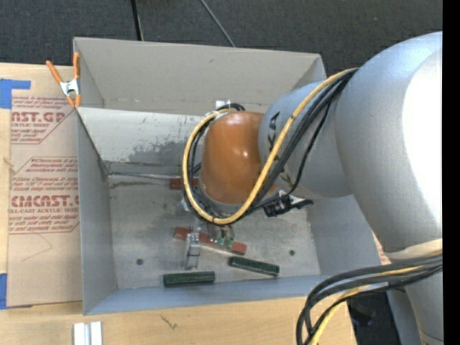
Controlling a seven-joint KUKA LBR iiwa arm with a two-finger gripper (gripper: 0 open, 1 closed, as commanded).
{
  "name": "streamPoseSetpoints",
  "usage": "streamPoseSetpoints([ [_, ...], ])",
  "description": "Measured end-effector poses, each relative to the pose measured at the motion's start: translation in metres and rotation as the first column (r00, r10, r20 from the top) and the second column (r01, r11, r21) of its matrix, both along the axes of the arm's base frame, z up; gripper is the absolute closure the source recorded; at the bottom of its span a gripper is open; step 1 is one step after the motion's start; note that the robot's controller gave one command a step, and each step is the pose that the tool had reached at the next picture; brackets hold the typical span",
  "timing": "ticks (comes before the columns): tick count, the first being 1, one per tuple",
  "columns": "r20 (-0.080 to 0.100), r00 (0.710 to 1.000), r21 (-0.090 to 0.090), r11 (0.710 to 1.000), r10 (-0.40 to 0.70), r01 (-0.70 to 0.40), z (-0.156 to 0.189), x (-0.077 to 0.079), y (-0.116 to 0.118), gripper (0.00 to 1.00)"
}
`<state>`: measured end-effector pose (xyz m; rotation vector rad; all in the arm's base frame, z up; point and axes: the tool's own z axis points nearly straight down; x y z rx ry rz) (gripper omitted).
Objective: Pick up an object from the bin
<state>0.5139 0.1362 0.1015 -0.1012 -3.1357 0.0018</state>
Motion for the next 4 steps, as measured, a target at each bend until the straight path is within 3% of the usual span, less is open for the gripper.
streamPoseSetpoints([
  [1,0.005,0.996,0.001,0.996,-0.093,0.093,-0.002,0.01,-0.04,0.0],
  [2,0.004,0.993,0.002,0.993,-0.118,0.118,-0.028,-0.005,-0.051,0.0],
  [3,0.005,0.954,0.001,0.954,-0.299,0.299,-0.033,-0.007,-0.048,1.0],
  [4,0.005,0.948,0.001,0.948,-0.318,0.318,-0.032,-0.007,-0.046,1.0],
])
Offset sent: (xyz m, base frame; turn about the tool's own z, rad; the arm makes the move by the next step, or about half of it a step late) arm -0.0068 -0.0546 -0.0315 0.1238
